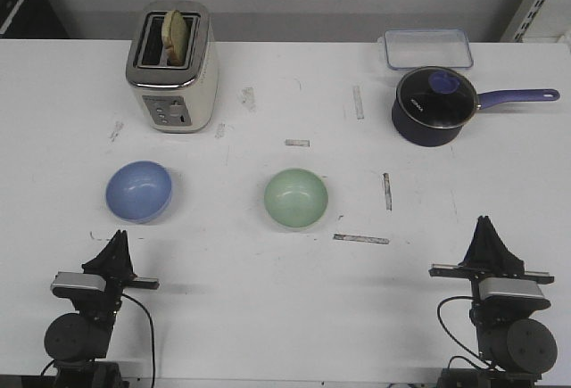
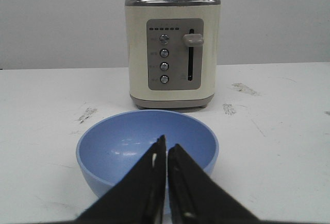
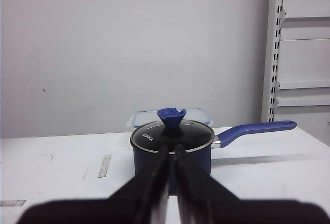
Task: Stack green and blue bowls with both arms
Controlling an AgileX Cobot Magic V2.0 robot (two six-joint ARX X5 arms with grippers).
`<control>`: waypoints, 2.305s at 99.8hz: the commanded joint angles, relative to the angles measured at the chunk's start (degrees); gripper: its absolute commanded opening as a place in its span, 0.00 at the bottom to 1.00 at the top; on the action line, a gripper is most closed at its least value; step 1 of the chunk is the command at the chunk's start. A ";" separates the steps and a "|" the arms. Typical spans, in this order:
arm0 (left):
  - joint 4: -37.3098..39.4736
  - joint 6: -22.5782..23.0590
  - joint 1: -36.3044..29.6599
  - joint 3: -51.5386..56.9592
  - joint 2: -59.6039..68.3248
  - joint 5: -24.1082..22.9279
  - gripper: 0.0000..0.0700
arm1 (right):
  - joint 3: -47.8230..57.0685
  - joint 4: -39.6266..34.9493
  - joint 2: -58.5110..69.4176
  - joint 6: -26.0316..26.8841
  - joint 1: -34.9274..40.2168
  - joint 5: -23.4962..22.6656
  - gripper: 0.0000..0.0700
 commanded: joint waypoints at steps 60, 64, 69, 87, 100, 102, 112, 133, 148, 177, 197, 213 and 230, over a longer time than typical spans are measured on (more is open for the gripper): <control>7.85 -2.93 0.02 0.02 -0.07 -0.11 0.00 | -0.02 0.59 -0.09 0.57 0.02 -0.04 0.02; 7.06 -3.21 0.02 0.72 0.07 -0.11 0.00 | -0.02 0.59 -0.09 0.57 0.02 -0.04 0.02; 5.92 -3.19 0.02 1.75 0.24 -0.09 0.00 | -0.02 0.59 -0.09 0.57 0.02 -0.02 0.02; 3.48 -3.17 0.02 5.86 2.89 -0.11 0.00 | -0.02 0.59 -0.09 0.57 0.02 -0.04 0.02; 3.43 -3.15 0.02 8.87 6.25 -0.11 0.00 | -0.02 0.59 -0.09 0.57 0.02 -0.04 0.02; 3.45 -3.15 0.02 9.33 6.88 -0.11 0.00 | -0.02 0.59 -0.09 0.57 0.02 -0.02 0.02; 3.43 -3.21 0.02 11.63 10.29 -0.09 0.00 | -0.02 0.59 -0.09 0.57 0.02 -0.04 0.02; 3.45 -8.96 0.02 16.87 20.13 -0.07 0.00 | -0.02 0.59 -0.09 0.57 0.02 -0.02 0.02; 3.43 -8.96 0.02 19.54 25.22 -0.07 0.00 | -0.02 0.59 -0.09 0.57 0.02 -0.04 0.02; -3.08 -8.92 0.02 27.02 36.70 -0.07 0.00 | -0.02 0.59 -0.09 0.57 0.02 -0.04 0.02; -3.78 -8.31 -0.13 32.06 44.46 0.13 0.00 | -0.02 0.59 -0.09 0.57 0.02 -0.04 0.02; -4.87 -9.31 -0.15 36.39 52.00 0.13 0.00 | -0.02 0.59 -0.09 0.57 0.02 -0.04 0.02; -13.18 -10.71 -0.31 42.75 59.58 0.24 0.00 | -0.02 0.59 -0.09 0.57 0.02 -0.04 0.02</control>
